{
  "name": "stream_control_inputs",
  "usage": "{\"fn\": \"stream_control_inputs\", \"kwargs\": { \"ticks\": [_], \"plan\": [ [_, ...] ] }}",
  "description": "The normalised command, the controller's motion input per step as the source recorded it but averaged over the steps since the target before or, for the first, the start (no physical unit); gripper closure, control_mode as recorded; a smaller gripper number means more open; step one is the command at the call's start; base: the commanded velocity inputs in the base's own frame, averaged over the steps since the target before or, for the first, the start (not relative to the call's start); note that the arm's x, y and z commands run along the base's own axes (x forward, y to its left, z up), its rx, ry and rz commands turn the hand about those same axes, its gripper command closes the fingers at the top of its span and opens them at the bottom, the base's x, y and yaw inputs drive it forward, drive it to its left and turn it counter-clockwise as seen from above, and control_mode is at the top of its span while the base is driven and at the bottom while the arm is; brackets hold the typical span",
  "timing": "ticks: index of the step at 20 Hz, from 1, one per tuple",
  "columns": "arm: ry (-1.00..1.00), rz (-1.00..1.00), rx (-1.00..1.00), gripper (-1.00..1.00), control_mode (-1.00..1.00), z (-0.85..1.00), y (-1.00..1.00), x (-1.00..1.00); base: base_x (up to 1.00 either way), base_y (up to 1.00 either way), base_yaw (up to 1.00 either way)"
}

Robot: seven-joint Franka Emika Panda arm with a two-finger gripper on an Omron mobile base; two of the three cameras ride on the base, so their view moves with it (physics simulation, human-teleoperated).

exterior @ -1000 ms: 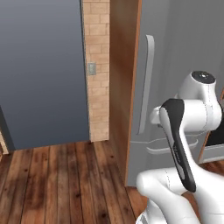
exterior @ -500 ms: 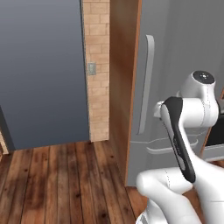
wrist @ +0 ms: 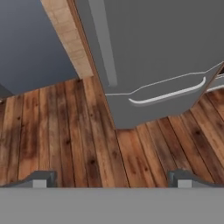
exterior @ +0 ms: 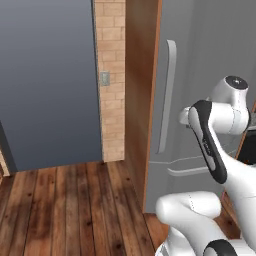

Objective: Retrieve the pear and banana from the fridge and place them into the bowl on the dining table.

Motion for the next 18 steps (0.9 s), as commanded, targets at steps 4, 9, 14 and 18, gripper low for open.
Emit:
{"fn": "stream_control_inputs", "kwargs": {
  "ticks": [4,9,14,18],
  "plan": [
    [0.00,0.00,0.02,-1.00,-1.00,0.02,-0.04,0.81,0.00,0.00,0.00],
    [-0.21,0.00,0.00,-1.00,-1.00,0.06,0.00,0.68,0.00,0.00,0.00],
    [-0.10,0.00,0.00,-1.00,-1.00,0.07,-0.09,0.43,0.00,0.00,0.00],
    [0.00,0.00,0.00,-1.00,-1.00,0.09,-0.21,0.30,0.00,0.00,0.00]
  ]
}}
